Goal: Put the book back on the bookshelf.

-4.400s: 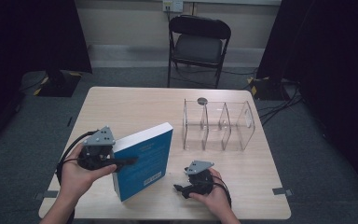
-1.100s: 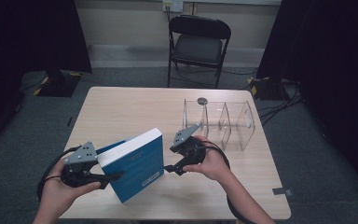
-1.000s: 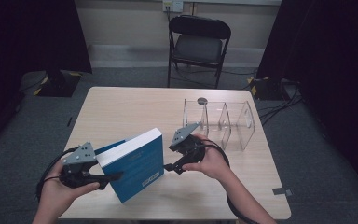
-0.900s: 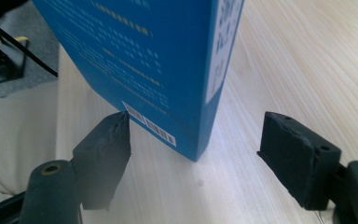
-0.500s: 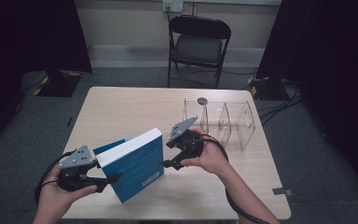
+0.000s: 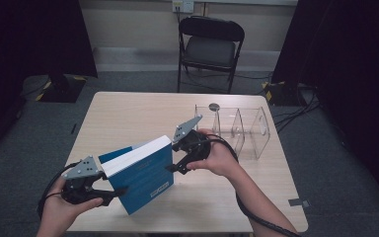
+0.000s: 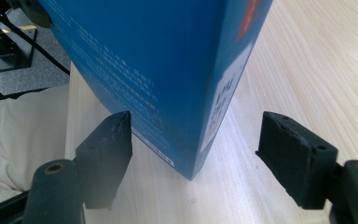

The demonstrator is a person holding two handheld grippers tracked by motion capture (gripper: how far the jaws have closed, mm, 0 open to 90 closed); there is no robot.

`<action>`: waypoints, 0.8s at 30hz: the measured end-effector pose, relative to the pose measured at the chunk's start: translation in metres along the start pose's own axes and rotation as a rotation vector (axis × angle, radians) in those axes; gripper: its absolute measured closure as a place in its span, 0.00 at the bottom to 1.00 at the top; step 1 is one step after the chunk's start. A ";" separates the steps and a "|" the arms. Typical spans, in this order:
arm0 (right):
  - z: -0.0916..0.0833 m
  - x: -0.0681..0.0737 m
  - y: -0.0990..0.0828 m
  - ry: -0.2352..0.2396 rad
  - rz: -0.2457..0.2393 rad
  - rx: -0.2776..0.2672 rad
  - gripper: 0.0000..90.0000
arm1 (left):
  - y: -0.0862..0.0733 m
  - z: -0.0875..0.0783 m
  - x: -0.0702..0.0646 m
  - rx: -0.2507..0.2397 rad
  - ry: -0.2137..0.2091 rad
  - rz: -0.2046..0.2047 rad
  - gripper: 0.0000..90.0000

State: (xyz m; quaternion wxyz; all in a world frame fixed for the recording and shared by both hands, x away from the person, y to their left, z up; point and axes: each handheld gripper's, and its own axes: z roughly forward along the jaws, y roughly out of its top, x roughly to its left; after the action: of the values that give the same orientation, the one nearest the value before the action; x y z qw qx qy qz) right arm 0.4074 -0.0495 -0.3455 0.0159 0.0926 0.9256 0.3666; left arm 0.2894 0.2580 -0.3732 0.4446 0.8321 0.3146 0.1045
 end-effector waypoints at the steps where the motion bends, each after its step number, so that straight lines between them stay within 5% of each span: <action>1: 0.000 -0.001 0.001 -0.003 -0.004 0.009 0.28 | 0.000 0.000 0.000 -0.001 -0.003 -0.004 0.40; 24: -0.008 0.001 0.039 0.061 -0.060 -0.001 0.29 | -0.007 0.004 0.002 -0.005 -0.016 -0.016 0.39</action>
State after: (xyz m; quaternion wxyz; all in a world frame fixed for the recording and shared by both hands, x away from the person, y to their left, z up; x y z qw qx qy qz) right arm 0.4119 -0.0264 -0.3130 -0.0012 0.0538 0.9279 0.3690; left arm 0.2897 0.2589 -0.3814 0.4500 0.8292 0.3175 0.0952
